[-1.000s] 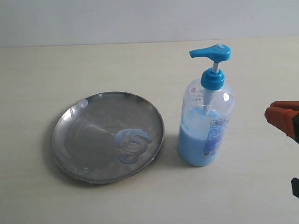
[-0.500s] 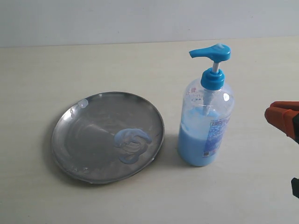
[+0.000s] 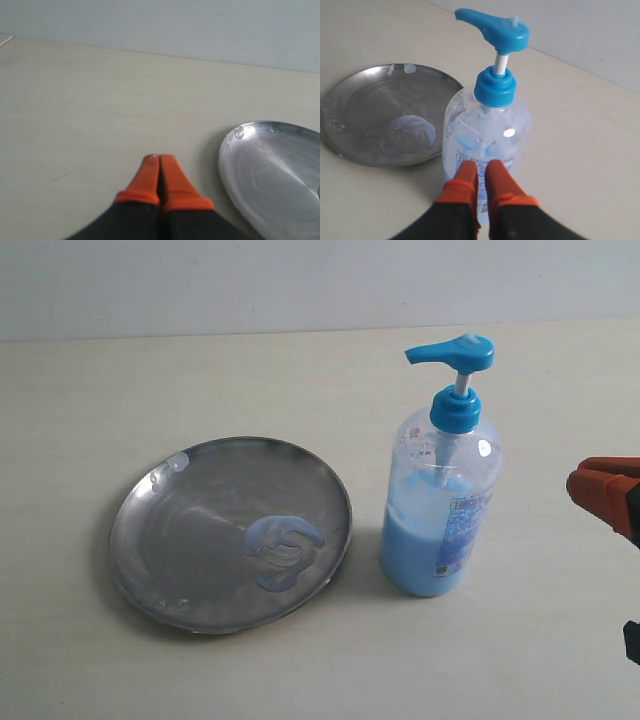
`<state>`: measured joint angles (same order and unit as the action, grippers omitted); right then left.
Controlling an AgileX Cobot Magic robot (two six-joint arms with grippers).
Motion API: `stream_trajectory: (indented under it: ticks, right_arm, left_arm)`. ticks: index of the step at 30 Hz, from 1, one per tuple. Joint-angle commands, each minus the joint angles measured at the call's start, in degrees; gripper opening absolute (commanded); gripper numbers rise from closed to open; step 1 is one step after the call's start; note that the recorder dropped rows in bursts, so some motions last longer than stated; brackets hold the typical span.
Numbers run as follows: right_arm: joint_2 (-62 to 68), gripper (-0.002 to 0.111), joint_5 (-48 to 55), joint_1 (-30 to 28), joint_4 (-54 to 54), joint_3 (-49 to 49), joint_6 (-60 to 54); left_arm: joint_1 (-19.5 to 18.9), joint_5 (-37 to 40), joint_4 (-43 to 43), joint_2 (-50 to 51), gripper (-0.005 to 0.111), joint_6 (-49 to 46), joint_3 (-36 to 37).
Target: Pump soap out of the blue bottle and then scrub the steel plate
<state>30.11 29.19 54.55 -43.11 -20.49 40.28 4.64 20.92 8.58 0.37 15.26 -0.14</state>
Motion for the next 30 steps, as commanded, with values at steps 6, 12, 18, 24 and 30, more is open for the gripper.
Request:
stream_trajectory:
  ticks: [6,12,18,24,30]
  right_arm:
    - [-0.13,0.01,-0.55,0.12,-0.31,0.17,0.23]
    - [-0.4,0.01,-0.67,0.12,-0.32,0.17,0.23]
    - [-6.33,0.01,-1.94,-4.58,-0.3,0.17,9.17]
    - [-12.39,0.01,-1.94,-22.99,-0.42,0.17,8.76]
    - [-16.09,0.01,-1.94,-42.17,-0.42,0.17,4.67]
  left_arm:
    - [-0.18,-0.42,0.27,-0.37,0.0,-0.05,0.14]
    - [-0.18,-0.42,0.27,-0.37,0.0,-0.23,0.14]
    - [-0.18,-0.42,0.27,-0.37,0.0,-0.23,0.14]
    - [-0.18,-0.42,0.27,-0.37,0.0,-0.23,0.14]
    - [-0.18,-0.42,0.27,-0.37,0.0,-0.23,0.14]
